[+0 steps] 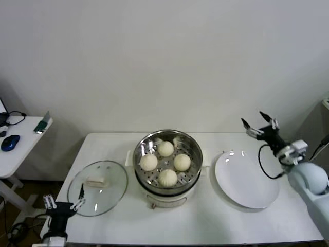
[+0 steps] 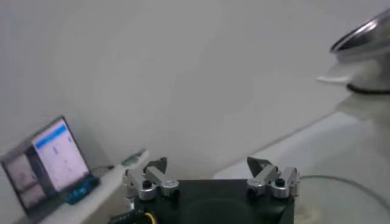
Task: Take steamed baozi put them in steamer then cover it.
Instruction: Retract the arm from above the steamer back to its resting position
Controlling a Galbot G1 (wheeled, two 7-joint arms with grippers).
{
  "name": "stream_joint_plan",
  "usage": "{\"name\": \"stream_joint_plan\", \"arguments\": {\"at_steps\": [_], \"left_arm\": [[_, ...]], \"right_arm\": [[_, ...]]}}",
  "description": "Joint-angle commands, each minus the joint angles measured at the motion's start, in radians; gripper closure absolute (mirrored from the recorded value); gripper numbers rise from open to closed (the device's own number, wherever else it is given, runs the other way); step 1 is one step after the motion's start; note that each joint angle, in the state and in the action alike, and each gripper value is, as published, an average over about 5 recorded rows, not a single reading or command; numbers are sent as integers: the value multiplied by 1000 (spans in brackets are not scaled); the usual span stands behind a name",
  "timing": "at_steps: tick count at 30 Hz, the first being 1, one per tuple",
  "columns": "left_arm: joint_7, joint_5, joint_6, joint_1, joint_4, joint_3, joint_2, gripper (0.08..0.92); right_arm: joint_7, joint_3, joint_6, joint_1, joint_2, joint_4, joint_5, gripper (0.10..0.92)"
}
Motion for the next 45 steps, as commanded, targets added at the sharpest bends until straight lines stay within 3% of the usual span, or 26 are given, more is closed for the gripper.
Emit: {"name": "stream_joint_plan", "arguments": {"at_steps": [1,5,12,29,45], "left_arm": [[-305,671,65,-15,71,-4,67,177],[-376,890,97,-21,141,19,69,177],[-383,1073,90,-66,263,64,70,177],[-344,1075,66,-204,457,126,54,177],[-295,1052,62,-380,590,158,106,177]], "right_arm": [[3,223,189,-447,221,21,-112,203],[0,190,233,-482,263,24,-130,203],[-5,162,294,-512,310,62,-132,203],[-5,118,343,-535,344,75,-182,203],[-10,122,370,-573,348,71,-177,203]]}}
